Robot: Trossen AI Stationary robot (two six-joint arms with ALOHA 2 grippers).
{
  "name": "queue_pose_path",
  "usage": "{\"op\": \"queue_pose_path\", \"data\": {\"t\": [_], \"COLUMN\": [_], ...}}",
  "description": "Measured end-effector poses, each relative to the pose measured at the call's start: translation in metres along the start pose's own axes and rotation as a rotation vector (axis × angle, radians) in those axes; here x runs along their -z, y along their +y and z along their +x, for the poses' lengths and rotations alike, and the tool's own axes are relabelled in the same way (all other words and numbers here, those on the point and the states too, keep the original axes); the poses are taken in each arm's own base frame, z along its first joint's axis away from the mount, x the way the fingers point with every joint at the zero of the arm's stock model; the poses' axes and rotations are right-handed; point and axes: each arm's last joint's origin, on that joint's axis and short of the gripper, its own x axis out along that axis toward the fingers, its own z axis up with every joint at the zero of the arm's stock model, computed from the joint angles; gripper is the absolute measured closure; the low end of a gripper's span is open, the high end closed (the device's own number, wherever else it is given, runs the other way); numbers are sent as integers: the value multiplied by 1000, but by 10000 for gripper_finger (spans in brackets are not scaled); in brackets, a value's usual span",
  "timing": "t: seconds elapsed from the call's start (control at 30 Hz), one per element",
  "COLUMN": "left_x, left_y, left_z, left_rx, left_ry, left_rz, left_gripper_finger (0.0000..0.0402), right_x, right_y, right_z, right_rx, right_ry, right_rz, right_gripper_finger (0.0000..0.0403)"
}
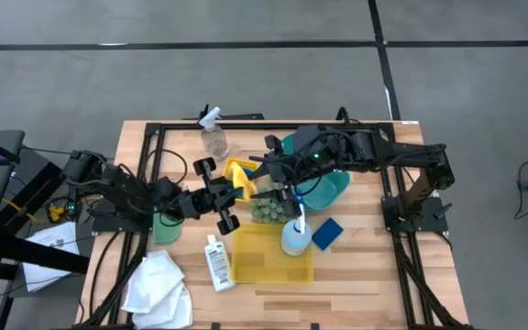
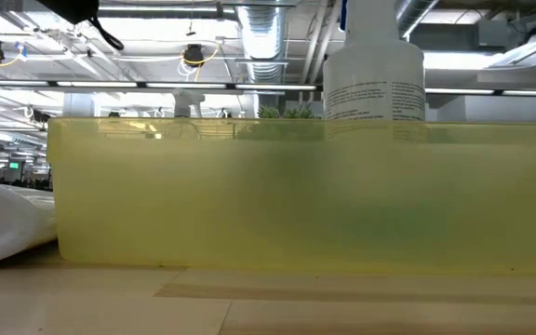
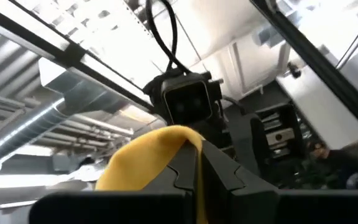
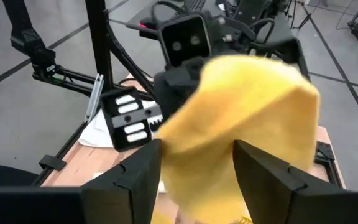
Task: Pick & Place Kitchen Items
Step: Put the yellow microfiber cloth into the green bin
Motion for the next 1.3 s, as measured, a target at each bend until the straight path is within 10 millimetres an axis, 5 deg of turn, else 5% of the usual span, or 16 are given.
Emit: {"op": "queue_pose_path", "data": {"t": [0.7,0.87,1.13,1.3], "left_x": [3,4,5,6], "left_y": [6,6,6,4], "left_z": [6,6,6,6], "left_rx": [84,88,95,106], "left_ry": [-78,-74,-66,-51], "left_rz": [-127,-133,-147,-147], "left_gripper_finger": [400,400,400,400], "right_x": [-7,-6,-5,-5], "right_y": [-1,-1,-1,1], "right_z": [0,0,0,0], "right_rx": [15,14,12,11], "right_ry": [-71,-65,-52,-48], "right_rz": [-8,-7,-19,-28], "right_gripper_finger": [201,243,387,390]}}
